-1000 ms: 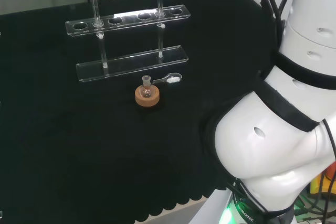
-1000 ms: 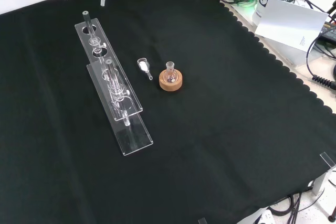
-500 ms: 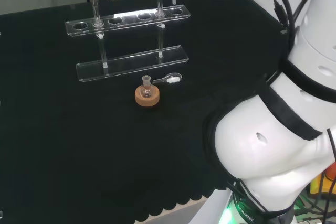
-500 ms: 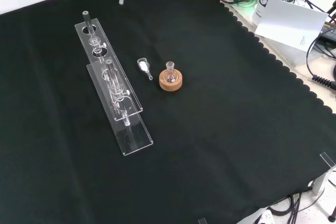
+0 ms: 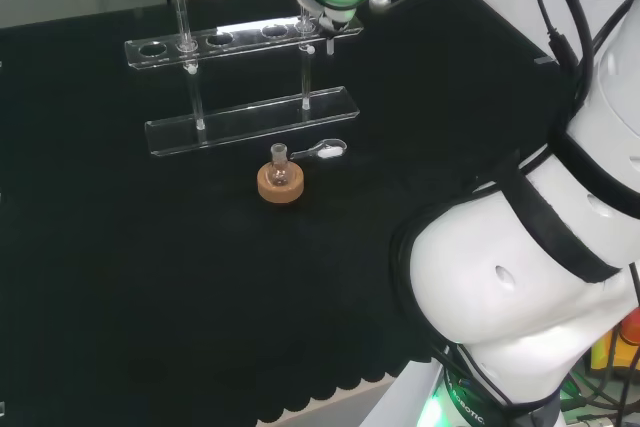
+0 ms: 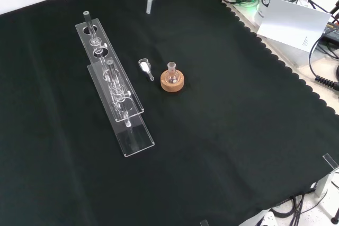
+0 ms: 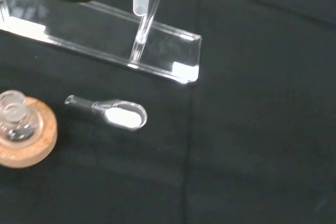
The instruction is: Place the funnel on the round-bottom flask.
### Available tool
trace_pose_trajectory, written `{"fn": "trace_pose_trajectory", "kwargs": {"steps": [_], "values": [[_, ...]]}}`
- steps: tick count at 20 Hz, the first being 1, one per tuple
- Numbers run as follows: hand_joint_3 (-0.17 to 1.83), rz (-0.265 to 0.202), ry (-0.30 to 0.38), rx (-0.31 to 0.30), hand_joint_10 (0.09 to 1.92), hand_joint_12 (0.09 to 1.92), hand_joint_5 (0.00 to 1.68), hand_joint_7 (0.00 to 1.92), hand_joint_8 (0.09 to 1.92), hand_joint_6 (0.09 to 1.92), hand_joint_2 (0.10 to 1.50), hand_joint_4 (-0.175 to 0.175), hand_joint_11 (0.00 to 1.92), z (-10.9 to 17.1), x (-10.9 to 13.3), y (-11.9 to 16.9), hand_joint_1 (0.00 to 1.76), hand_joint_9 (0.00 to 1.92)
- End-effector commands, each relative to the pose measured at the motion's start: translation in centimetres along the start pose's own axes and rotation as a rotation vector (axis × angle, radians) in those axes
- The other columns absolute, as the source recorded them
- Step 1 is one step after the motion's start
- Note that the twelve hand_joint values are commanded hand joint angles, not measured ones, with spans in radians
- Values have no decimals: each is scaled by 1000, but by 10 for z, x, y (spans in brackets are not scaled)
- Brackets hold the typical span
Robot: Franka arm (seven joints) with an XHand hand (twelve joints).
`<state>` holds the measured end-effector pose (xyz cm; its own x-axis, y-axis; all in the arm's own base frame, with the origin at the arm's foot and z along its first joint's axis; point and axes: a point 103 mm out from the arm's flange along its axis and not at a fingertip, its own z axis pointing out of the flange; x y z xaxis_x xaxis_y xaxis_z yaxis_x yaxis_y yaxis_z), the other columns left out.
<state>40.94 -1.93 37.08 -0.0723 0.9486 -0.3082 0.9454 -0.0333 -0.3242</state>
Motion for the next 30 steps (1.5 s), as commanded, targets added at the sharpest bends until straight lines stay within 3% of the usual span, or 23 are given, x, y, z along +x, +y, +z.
{"fn": "trace_pose_trajectory", "kwargs": {"steps": [1, 12, 30], "values": [[655, -22, 23, 9, 605, 1355, 467, 383, 689, 87, 699, -25, 271, 18, 15, -1, 814, 533], [659, -102, 63, 64, 603, 1349, 480, 404, 693, 87, 698, -27, 292, 56, 49, 20, 821, 553], [663, -172, 85, 82, 593, 1340, 490, 414, 690, 87, 697, -27, 305, 75, 90, 32, 825, 565]]}}
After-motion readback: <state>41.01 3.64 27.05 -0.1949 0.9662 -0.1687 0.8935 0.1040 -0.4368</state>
